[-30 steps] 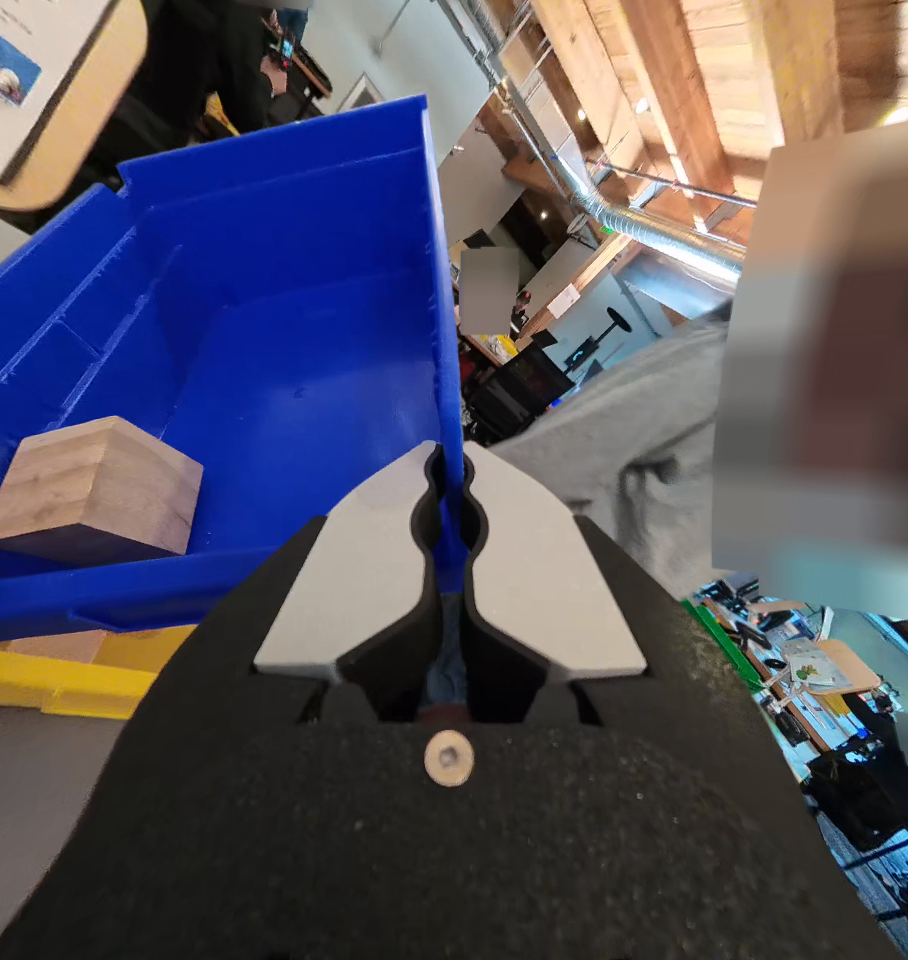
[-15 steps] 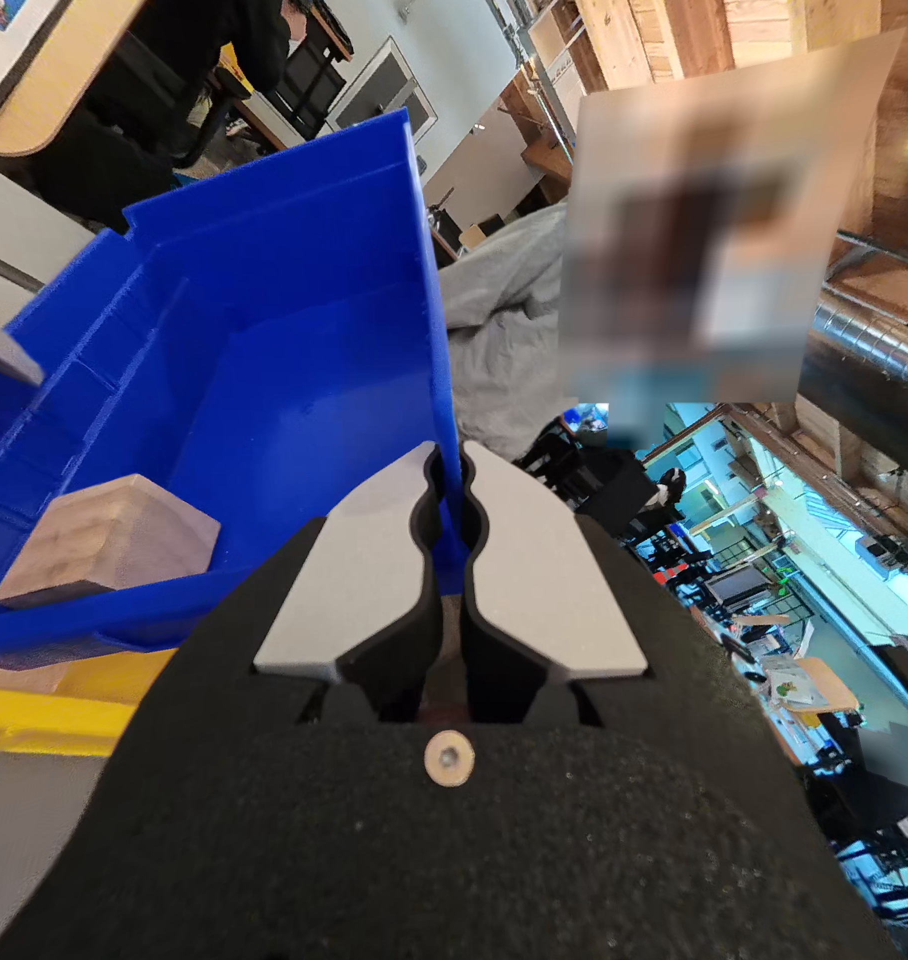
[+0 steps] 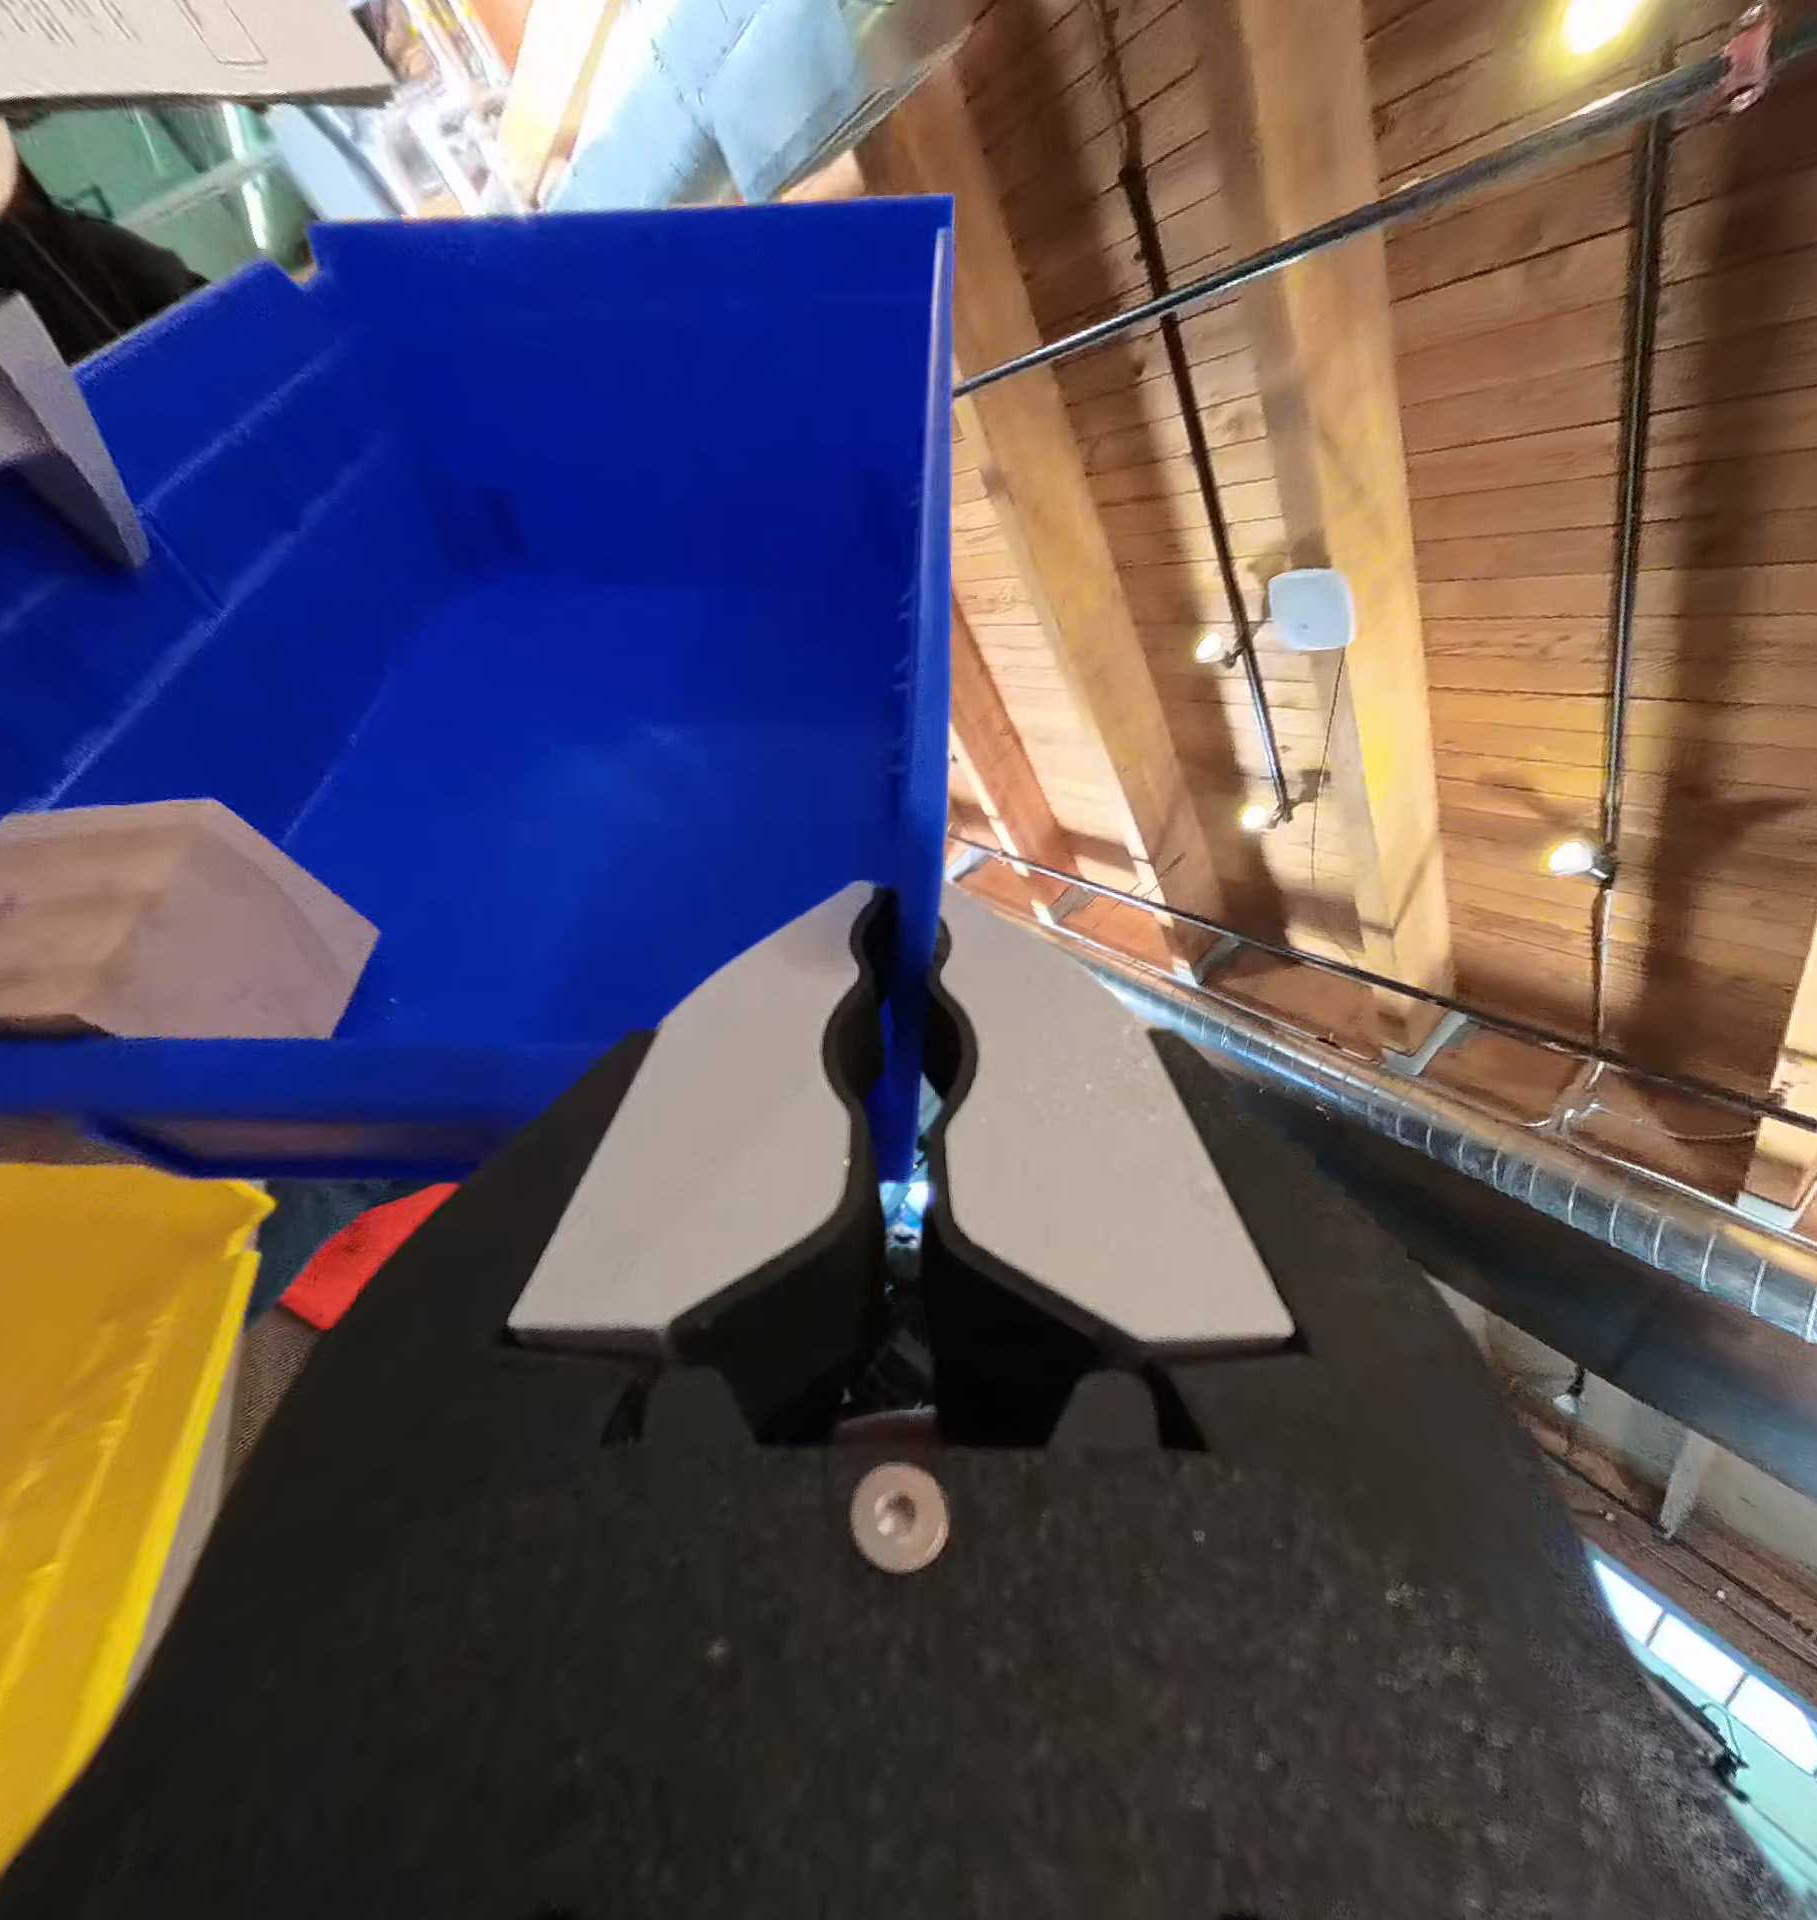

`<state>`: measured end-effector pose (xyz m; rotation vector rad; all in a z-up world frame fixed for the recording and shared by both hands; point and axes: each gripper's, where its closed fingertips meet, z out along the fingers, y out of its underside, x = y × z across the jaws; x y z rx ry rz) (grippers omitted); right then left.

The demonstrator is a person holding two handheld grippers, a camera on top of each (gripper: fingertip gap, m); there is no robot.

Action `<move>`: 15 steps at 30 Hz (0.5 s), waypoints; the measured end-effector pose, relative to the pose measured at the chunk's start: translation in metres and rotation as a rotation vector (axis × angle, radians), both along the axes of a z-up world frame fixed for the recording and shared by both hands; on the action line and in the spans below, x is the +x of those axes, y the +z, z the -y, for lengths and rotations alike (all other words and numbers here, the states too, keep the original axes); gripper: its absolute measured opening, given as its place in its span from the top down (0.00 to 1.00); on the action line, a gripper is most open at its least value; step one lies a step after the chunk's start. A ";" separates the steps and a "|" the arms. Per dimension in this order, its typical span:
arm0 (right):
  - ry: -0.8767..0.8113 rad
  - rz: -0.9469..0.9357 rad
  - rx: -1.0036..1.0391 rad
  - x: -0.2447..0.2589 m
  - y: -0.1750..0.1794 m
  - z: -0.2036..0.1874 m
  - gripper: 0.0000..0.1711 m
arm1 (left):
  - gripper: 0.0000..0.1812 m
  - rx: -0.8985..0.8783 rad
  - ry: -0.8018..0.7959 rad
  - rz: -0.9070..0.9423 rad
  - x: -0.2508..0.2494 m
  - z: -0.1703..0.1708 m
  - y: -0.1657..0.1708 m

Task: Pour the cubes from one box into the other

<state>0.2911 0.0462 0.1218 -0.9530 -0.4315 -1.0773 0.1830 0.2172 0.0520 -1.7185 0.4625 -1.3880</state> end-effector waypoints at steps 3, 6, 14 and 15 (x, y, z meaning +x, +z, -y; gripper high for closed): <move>0.002 0.081 0.030 0.000 -0.009 0.001 0.99 | 0.98 0.030 -0.033 0.065 0.006 0.001 -0.016; -0.015 0.196 0.073 -0.006 -0.016 0.000 0.99 | 0.98 -0.045 -0.081 0.190 0.010 -0.006 -0.020; -0.050 0.355 0.154 -0.007 0.009 -0.018 0.99 | 0.98 0.049 -0.116 0.241 0.023 -0.029 0.003; -0.055 0.377 0.170 -0.008 0.014 -0.019 0.99 | 0.98 0.053 -0.117 0.260 0.023 -0.031 0.009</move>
